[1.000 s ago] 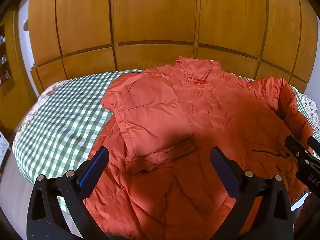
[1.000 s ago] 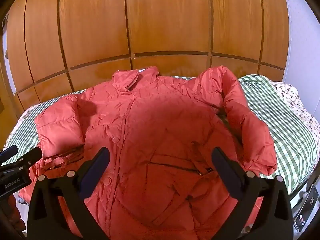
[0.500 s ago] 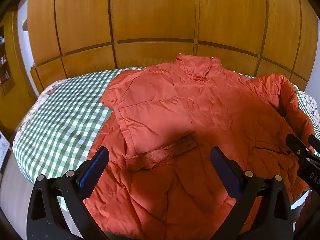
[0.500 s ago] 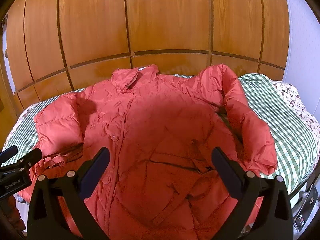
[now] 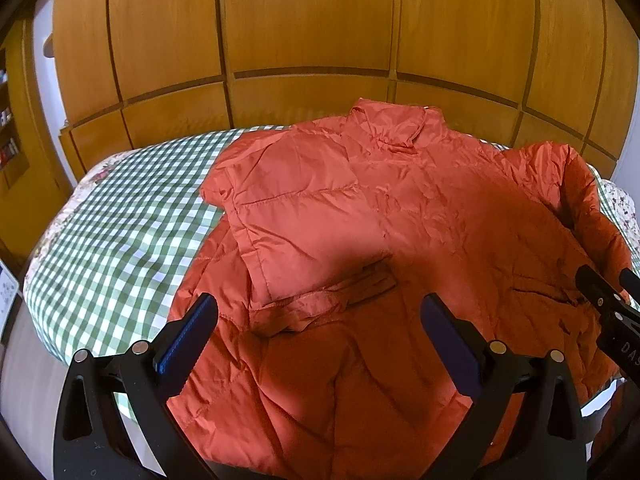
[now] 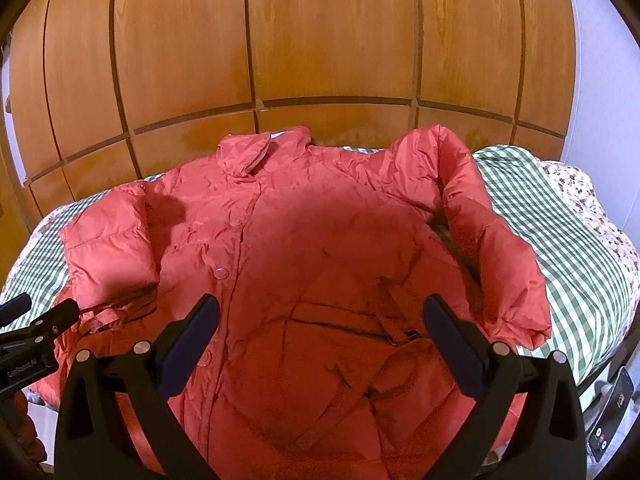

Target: Fold small clothes

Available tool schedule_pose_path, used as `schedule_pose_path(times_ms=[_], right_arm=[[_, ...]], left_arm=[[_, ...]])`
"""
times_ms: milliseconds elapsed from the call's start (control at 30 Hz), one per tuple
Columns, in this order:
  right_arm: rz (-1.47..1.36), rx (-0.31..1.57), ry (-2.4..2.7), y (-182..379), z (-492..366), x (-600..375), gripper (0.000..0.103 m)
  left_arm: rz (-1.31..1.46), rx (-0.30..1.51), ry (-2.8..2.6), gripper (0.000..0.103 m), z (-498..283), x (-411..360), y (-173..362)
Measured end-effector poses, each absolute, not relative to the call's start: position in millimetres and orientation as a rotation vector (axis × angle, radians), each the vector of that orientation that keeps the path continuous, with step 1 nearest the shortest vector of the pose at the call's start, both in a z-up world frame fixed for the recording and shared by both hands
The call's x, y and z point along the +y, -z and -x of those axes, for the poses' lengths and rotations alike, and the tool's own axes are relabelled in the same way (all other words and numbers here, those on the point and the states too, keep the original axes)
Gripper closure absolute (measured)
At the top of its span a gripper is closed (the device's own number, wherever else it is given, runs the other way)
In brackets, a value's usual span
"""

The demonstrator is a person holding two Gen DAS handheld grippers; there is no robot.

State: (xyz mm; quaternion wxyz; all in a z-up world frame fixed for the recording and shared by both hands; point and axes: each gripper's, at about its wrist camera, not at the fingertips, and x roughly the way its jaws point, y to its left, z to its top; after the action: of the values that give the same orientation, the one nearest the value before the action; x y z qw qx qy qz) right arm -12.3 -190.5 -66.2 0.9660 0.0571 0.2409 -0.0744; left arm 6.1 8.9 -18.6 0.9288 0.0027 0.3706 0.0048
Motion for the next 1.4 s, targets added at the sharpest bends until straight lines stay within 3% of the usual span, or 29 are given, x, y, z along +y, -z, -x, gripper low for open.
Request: schedule_pose_path(times_ms=[1167, 1400], right_arm=[[-0.094, 0.519, 0.140, 71.7, 5.0, -187.3, 0.002], [-0.047, 0.467, 0.197, 60.4, -28.3, -200.3, 0.002]], left_arm=[[-0.033, 0.831, 0.028, 0.003, -17.4, 7.4, 30.6], [-0.045, 0.838, 0.124, 0.003, -32.1, 9.6, 29.4]])
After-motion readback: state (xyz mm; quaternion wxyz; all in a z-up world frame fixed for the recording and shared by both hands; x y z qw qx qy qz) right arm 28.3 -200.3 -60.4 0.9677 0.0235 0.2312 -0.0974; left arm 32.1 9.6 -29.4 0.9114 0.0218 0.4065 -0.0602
